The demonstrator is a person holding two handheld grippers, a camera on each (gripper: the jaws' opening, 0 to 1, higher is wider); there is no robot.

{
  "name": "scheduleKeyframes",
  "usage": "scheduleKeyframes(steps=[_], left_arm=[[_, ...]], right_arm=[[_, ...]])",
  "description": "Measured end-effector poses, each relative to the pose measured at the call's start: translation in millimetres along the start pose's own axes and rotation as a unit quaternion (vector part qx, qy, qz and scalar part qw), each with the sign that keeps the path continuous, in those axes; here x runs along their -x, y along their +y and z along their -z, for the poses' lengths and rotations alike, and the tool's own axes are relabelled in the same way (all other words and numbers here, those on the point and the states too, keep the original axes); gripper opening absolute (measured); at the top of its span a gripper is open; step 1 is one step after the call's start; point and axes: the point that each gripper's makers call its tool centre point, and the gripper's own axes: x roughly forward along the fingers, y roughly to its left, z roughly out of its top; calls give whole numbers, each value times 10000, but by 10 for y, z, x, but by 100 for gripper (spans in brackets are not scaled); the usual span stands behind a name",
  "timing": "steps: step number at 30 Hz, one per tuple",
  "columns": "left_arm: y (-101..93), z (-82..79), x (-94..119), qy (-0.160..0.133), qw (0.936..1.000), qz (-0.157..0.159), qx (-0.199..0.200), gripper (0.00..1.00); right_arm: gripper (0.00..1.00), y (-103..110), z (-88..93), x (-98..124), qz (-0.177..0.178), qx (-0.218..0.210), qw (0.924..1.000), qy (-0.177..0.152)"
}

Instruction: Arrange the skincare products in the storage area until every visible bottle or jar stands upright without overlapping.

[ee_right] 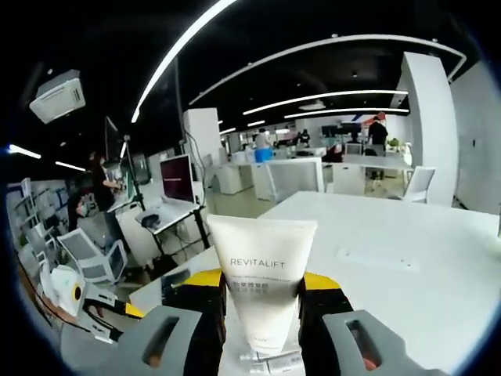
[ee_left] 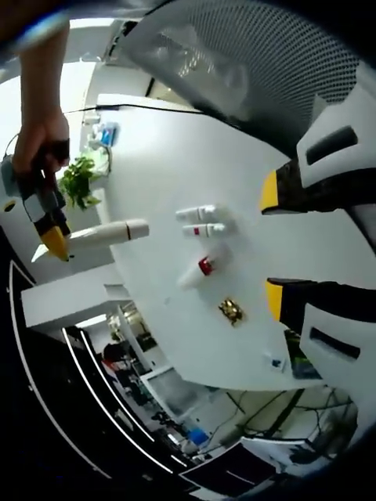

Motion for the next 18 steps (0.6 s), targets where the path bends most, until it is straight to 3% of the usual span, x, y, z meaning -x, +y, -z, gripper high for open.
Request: scheduleKeyframes(steps=[9,12,18], left_arm=[[-24,20,-9,49,10000,61,-25,32],[-65,86,-34,216,9996,156,-53,34],[-49,68,-26,169,9997,114,-92,35]], right_arm=[[30,-135,-126,-28,99,50,9999,-107],[30,-198,-154,-28,134,72,9998,-112],[30,-315,-261,-24,239,121,9994,-202]])
